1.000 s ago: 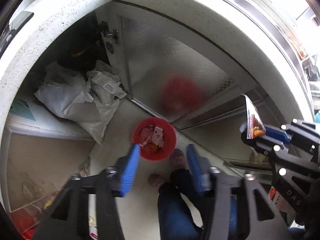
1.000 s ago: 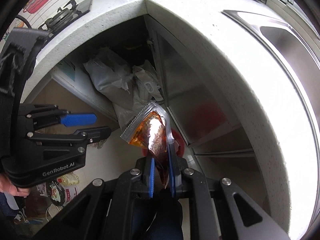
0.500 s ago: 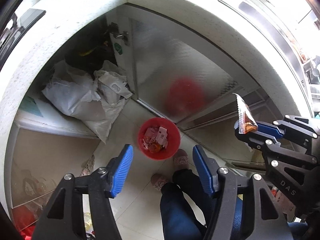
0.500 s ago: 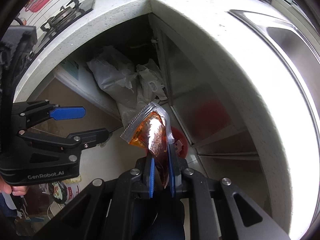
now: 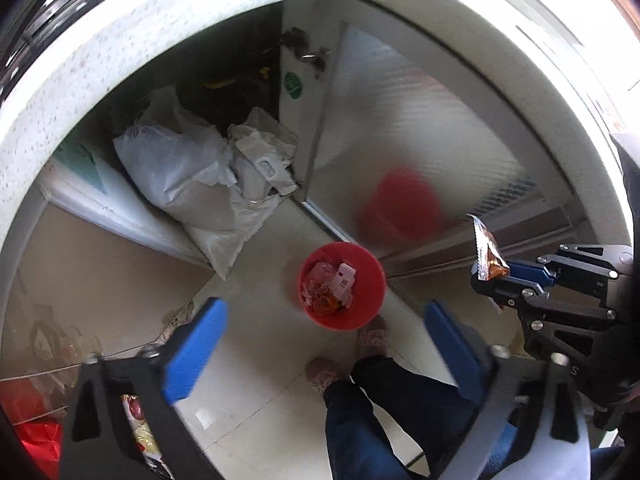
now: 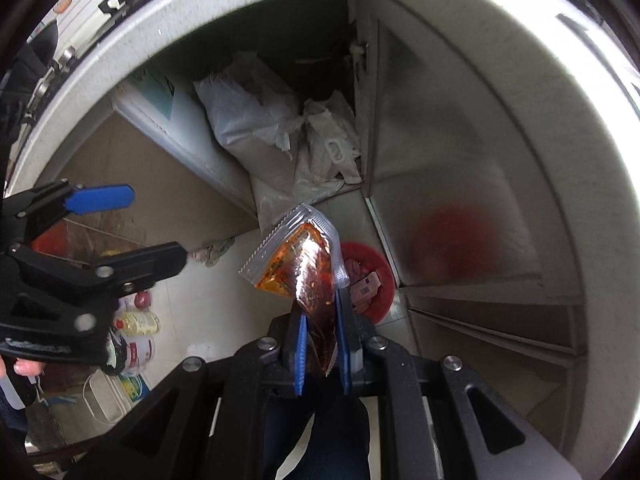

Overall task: Collect trash
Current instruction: 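Open the left gripper over the bucket while the right gripper releases the sachet, then raise both open tools from the bucket back up over the counter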

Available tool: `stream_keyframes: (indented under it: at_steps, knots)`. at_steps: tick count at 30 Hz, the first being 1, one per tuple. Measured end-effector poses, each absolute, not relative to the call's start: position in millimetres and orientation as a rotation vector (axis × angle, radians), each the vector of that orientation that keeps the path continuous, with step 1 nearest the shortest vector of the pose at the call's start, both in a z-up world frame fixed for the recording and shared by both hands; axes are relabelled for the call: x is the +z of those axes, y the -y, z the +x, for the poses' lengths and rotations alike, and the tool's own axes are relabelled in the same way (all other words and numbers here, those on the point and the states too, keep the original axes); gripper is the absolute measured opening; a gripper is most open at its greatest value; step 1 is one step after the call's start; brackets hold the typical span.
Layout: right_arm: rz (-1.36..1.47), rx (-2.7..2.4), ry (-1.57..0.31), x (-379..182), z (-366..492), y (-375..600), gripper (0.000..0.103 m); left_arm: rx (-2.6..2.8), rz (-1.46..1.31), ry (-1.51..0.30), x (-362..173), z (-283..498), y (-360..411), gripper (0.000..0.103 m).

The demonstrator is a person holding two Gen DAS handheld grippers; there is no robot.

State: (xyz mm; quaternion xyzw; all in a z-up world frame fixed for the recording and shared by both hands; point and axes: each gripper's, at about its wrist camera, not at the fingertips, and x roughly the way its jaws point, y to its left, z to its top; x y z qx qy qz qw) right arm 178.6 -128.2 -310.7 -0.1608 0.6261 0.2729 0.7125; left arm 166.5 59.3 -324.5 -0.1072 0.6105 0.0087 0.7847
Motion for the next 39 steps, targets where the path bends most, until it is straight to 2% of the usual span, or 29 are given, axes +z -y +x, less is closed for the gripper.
stream_keyframes:
  at_steps: [7,10,12,15,17,22,24,28,30,39]
  knots:
    - [-0.409,0.628,-1.415,-343.5,184.7,114.2,0.011,0.05,-0.246,-1.343,-346.8,170.4,-68.1,0.103]
    - [-0.454,0.63,-1.404,-349.2,182.4,107.1,0.028,0.065,-0.238,-1.353,-352.9,171.4,-70.8,0.103]
    - [-0.475,0.631,-1.401,-354.7,180.6,105.5,0.06,0.073,-0.234,-1.364,-356.7,170.9,-71.4,0.103]
    - [-0.462,0.611,-1.4,-355.8,179.2,108.6,0.076,0.056,-0.204,-1.377,-356.4,166.8,-69.6,0.103]
    - [-0.457,0.61,-1.402,-352.8,177.5,110.3,0.081,0.058,-0.193,-1.378,-354.6,163.4,-70.3,0.103]
    - [-0.431,0.614,-1.408,-342.3,176.7,108.7,0.085,0.073,-0.192,-1.363,-339.5,153.7,-73.0,0.103]
    - [-0.417,0.615,-1.394,-332.7,175.6,108.4,0.091,0.077,-0.195,-1.346,-327.9,149.8,-73.9,0.103]
    - [-0.387,0.633,-1.379,-306.5,172.8,105.7,0.095,0.083,-0.211,-1.299,-293.2,140.1,-75.0,0.103]
    - [-0.385,0.635,-1.343,-287.3,169.3,104.8,0.101,0.082,-0.202,-1.27,-275.8,136.5,-74.1,0.103]
    - [-0.373,0.642,-1.2,-210.0,158.1,107.5,0.102,0.086,-0.107,-1.12,-191.6,132.0,-66.0,0.103]
